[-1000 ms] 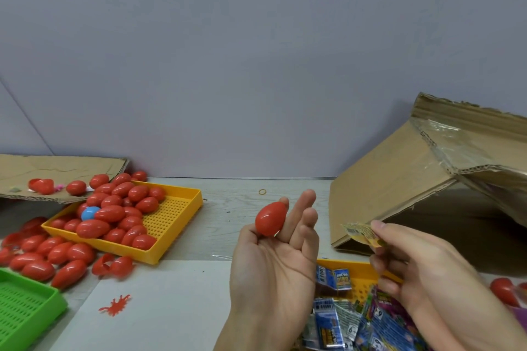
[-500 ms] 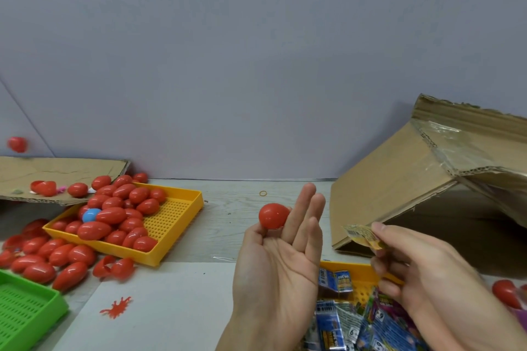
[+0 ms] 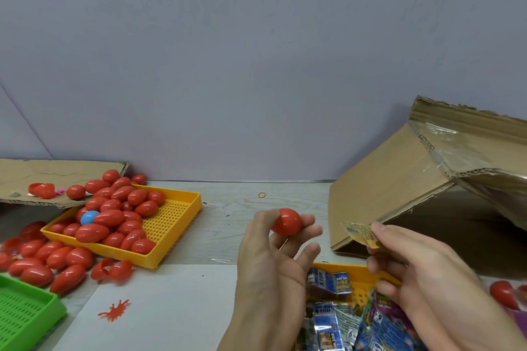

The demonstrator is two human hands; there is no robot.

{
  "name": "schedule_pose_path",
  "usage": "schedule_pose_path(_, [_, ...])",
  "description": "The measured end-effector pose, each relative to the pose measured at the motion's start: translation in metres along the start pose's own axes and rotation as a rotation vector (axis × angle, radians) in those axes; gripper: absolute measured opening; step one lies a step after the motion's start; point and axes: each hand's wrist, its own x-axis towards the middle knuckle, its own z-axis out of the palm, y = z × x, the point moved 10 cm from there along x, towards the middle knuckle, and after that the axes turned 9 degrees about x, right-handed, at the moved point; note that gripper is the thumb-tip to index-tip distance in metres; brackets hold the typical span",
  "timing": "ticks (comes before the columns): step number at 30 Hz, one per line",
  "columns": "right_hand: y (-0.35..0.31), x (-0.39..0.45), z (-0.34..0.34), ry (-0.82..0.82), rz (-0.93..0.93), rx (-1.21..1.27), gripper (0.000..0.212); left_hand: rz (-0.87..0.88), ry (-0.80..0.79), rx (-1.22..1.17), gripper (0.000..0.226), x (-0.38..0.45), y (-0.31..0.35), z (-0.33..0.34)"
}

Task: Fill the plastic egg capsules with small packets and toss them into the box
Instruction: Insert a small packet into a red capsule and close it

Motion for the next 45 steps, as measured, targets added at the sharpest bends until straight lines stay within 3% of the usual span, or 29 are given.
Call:
schedule_pose_path(2, [-0.001,0.0,0.0,0.013,-0.006,0.014,0.023,0.03,0.027,0.1,0.003,0.001,0.001,-0.001])
schedule_pose_path(6, [-0.001,0.0,-0.003,0.043,-0.013,0.019,0.021,0.032,-0.028,0.314,0.022,0.001,-0.004,0.003])
schedule_pose_path(10, [0.001,0.003,-0.007,0.065,-0.017,-0.005,0.035,0.114,-0.134,0.615,0.028,0.003,-0.007,0.013])
schedule_pose_path(13, [0.0,0.004,-0.005,0.06,-0.046,0.008,0.029,0.146,-0.22,0.779,0.032,0.002,-0.014,0.02])
schedule_pose_path(16, [-0.003,0.003,0.003,0.019,-0.089,-0.016,0.018,0.13,-0.264,0.773,0.019,-0.002,-0.017,0.029])
schedule_pose_path(20, [-0.003,0.001,0.007,-0.004,-0.109,-0.039,0.019,0.178,-0.285,0.726,0.021,-0.006,-0.01,0.036])
schedule_pose_path(25, [0.002,0.002,0.006,-0.025,-0.076,-0.067,0.038,0.254,-0.264,0.697,0.027,-0.006,-0.002,0.035])
schedule_pose_path(32, [0.006,0.001,0.009,-0.029,-0.039,-0.021,0.043,0.39,-0.198,0.842,0.022,-0.005,0.006,0.03])
schedule_pose_path(36, [0.005,0.004,0.005,0.0,-0.014,0.044,0.03,0.396,-0.207,0.925,0.001,-0.007,0.006,0.031])
schedule_pose_path(40, [0.004,0.008,0.005,-0.008,-0.019,0.104,0.03,0.39,-0.201,1.0,0.013,-0.005,0.003,0.03])
schedule_pose_path(45, [0.003,0.002,0.026,-0.138,-0.02,0.141,0.024,0.285,-0.234,0.927,0.024,-0.005,-0.002,0.031])
